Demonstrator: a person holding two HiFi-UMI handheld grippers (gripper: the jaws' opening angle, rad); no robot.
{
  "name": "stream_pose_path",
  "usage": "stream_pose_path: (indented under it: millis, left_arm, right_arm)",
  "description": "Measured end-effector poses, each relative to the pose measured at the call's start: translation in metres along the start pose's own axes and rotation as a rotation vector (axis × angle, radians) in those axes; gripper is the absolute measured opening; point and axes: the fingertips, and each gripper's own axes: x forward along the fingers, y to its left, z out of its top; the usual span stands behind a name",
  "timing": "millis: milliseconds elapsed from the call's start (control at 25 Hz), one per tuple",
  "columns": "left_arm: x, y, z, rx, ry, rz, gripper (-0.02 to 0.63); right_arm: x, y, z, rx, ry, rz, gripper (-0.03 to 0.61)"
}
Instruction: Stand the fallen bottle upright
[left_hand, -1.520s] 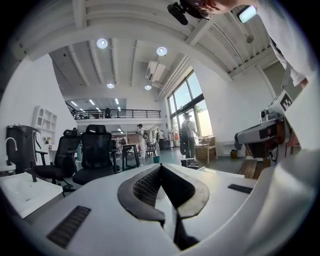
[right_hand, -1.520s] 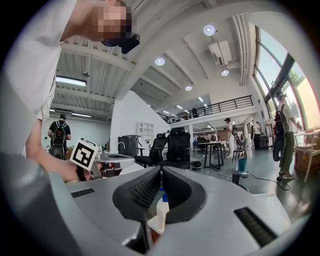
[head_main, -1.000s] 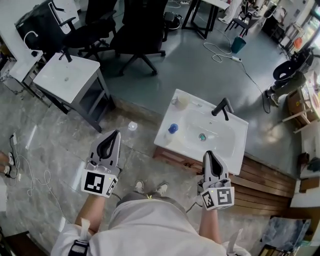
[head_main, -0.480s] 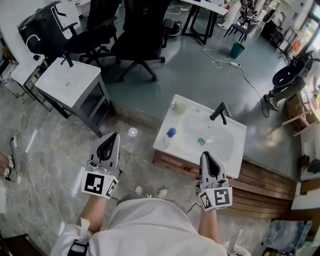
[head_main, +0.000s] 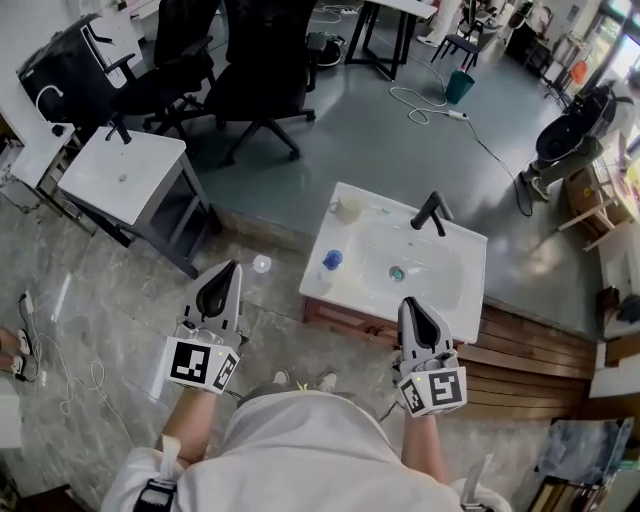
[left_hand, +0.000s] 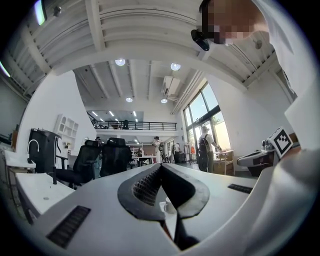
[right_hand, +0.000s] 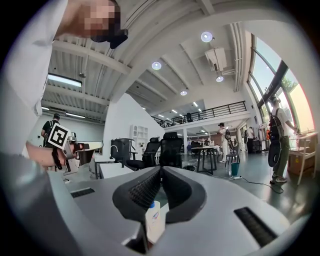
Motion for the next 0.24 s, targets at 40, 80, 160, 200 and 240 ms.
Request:
stream_pose_path:
  millis: [40,80,160,200,240]
  left_arm:
    - [0.002,-0.002,0.000,0.004,0.001,-0.007,0.018]
    - [0.005,-0.004,-0.001,0.010,0.002,-0.014,0.017]
    - [0.009,-0.006,0.000,0.017,0.002,-0.027,0.017]
    - [0.011,-0.006,0.000,0.017,0.002,-0.031,0.018]
    - [0.013,-0.006,0.000,0.018,0.002,-0.036,0.017]
  right_arm:
    - [0.001,0.000,-0.001,0.000,0.002,0.001,0.041]
    - [0.001,0.001,-0.002,0.002,0.006,0.000,0.041]
    - [0.002,0.001,-0.005,0.006,0.014,-0.003,0.041]
    - [0.003,0.001,-0.006,0.007,0.019,-0.004,0.041]
    - [0.003,0.001,-0.007,0.009,0.022,-0.004,0.041]
